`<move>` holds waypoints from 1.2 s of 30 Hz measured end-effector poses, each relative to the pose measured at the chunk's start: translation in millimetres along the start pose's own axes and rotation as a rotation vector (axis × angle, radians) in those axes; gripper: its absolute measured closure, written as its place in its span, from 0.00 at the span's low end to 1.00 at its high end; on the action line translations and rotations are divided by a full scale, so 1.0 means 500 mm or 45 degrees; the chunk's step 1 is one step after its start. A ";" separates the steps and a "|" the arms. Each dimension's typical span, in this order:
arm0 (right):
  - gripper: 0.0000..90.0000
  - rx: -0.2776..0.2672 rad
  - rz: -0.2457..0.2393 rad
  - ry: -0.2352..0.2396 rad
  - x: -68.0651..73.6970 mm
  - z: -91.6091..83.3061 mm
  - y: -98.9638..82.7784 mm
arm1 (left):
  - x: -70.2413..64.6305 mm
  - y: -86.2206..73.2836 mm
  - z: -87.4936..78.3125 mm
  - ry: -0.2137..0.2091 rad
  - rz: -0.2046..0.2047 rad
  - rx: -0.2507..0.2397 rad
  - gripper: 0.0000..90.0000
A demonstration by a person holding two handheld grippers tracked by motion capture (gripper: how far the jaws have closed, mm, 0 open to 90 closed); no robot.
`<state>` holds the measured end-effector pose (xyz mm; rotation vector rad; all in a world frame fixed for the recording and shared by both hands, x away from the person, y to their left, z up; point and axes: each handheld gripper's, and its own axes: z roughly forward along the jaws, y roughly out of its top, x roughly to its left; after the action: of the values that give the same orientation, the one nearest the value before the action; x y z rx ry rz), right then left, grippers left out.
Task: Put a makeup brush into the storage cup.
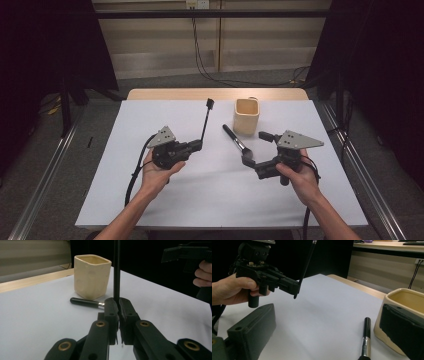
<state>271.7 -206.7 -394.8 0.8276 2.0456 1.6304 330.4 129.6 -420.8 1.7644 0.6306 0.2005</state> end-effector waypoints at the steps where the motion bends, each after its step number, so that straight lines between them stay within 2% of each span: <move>1: 0.00 -0.001 0.000 0.000 0.001 0.004 0.003 | -0.001 0.002 0.004 -0.006 -0.008 -0.014 0.95; 9: 0.01 -0.030 0.033 0.059 -0.001 0.033 0.020 | -0.020 0.006 0.029 -0.046 0.026 0.008 0.95; 13: 0.02 -0.028 0.072 0.081 -0.001 0.047 0.023 | -0.026 0.000 0.036 -0.064 0.024 0.016 0.95; 17: 0.02 -0.030 0.098 0.077 -0.005 0.061 0.026 | -0.030 -0.006 0.041 -0.073 0.020 0.031 0.95; 21: 0.05 -0.015 0.088 0.056 -0.002 0.076 0.032 | -0.035 -0.009 0.045 -0.078 0.025 0.044 0.95; 29: 0.08 -0.025 0.062 0.091 0.004 0.105 0.045 | -0.045 -0.014 0.055 -0.100 0.021 0.051 0.95; 36: 0.24 -0.036 0.058 0.126 0.009 0.117 0.045 | -0.050 -0.017 0.060 -0.113 0.026 0.062 0.95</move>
<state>309.6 -157.3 -387.2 0.8040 2.0789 1.7536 320.1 93.0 -432.7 1.8168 0.5580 0.1207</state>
